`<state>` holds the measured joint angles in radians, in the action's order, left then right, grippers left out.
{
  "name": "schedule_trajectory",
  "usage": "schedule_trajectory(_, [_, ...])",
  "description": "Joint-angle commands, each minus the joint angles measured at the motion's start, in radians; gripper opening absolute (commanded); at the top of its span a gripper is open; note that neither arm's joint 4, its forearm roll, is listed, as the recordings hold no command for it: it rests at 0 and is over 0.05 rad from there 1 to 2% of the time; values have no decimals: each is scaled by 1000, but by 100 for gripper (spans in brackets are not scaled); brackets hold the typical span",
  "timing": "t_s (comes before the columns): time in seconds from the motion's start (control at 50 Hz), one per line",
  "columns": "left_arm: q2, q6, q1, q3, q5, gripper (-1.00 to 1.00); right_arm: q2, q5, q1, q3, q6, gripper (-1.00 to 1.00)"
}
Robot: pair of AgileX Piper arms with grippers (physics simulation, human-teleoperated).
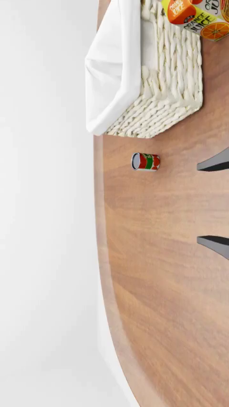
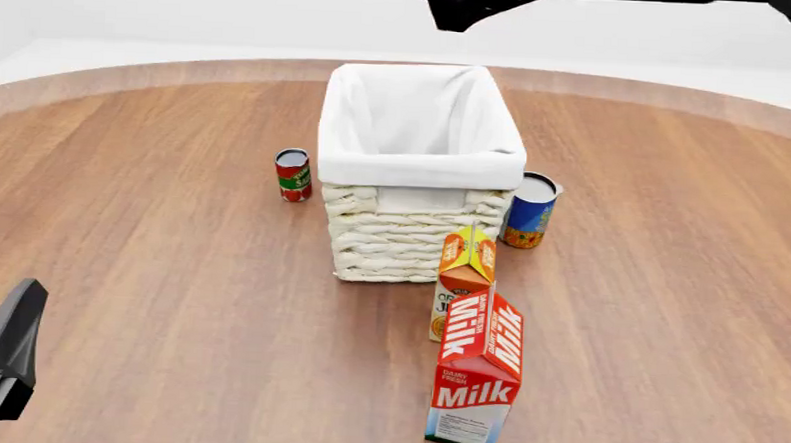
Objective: Pick up the butter and put it in the basket.
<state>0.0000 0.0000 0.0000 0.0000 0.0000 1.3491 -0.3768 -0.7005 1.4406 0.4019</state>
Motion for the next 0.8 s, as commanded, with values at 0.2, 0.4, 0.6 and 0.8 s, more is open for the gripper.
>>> schedule_trajectory(0.2, [0, 0, 0, 0, 0, 100, 157, -35, 58, 183, 4, -100])
schedule_trajectory(0.4, [0, 0, 0, 0, 0, 100, 262, -111, 72, 308, 43, -100])
schedule_trajectory(0.6, [0, 0, 0, 0, 0, 100, 347, -179, 77, 401, 74, -100])
schedule_trajectory(0.8, [0, 0, 0, 0, 0, 100, 410, -197, 91, 437, 100, -100])
